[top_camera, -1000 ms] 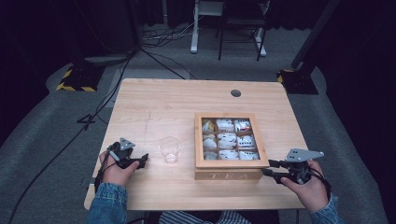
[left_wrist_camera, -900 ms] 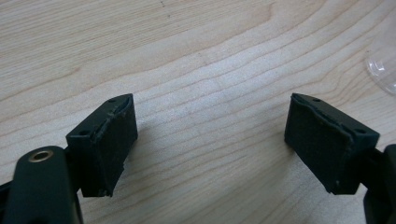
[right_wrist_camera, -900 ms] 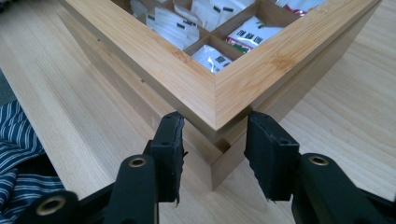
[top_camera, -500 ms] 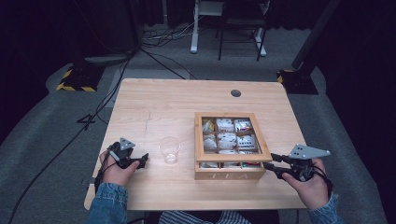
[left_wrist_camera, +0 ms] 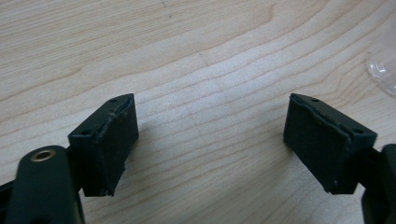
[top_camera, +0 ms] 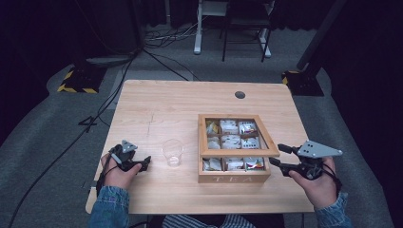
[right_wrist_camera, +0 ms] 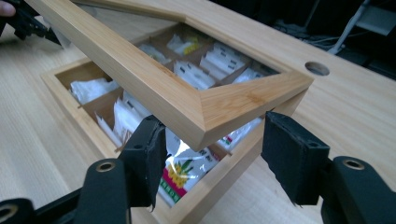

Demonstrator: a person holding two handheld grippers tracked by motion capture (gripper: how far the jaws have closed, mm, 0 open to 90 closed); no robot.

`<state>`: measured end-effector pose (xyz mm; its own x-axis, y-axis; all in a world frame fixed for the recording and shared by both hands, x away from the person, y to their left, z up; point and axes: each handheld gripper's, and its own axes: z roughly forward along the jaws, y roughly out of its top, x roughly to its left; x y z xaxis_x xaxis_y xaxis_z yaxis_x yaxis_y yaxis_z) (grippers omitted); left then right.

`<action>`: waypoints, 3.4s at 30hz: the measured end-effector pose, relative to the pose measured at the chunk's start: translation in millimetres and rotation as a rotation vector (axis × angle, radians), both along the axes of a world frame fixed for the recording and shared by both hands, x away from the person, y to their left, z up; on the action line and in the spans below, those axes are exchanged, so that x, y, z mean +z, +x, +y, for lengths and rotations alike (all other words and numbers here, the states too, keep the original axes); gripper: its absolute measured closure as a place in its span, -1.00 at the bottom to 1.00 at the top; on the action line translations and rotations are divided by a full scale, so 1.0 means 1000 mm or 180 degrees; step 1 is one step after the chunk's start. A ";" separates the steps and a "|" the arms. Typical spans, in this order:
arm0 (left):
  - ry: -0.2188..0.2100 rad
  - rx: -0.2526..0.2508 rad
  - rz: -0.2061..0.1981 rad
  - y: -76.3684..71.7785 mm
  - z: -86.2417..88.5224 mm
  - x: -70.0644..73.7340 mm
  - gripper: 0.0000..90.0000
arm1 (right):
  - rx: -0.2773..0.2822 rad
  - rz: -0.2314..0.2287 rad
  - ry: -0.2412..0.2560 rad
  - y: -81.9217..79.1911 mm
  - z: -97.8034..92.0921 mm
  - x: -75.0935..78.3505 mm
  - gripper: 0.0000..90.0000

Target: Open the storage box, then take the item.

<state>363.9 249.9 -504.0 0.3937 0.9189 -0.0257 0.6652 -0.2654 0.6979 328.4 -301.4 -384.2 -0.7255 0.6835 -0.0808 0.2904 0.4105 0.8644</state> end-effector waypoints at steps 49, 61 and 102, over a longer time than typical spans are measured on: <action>0.0063 0.0209 -0.0052 -0.021 0.001 0.038 -0.37 | -0.0245 -0.0491 0.0205 0.051 0.014 0.040 0.21; -0.0053 0.0084 -0.0127 -0.029 -0.001 0.061 -0.37 | -0.0243 -0.0487 0.0217 0.051 0.013 0.040 0.22; -0.0139 -0.1109 -0.0421 -0.051 -0.125 0.117 -0.40 | -0.0248 -0.0451 0.0221 0.048 0.013 0.038 0.22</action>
<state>312.8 125.2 -387.5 0.6851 0.7284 0.0102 0.4436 -0.4281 0.7874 376.9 -288.1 -345.9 -0.6547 0.7448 -0.1292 0.1923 0.3294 0.9244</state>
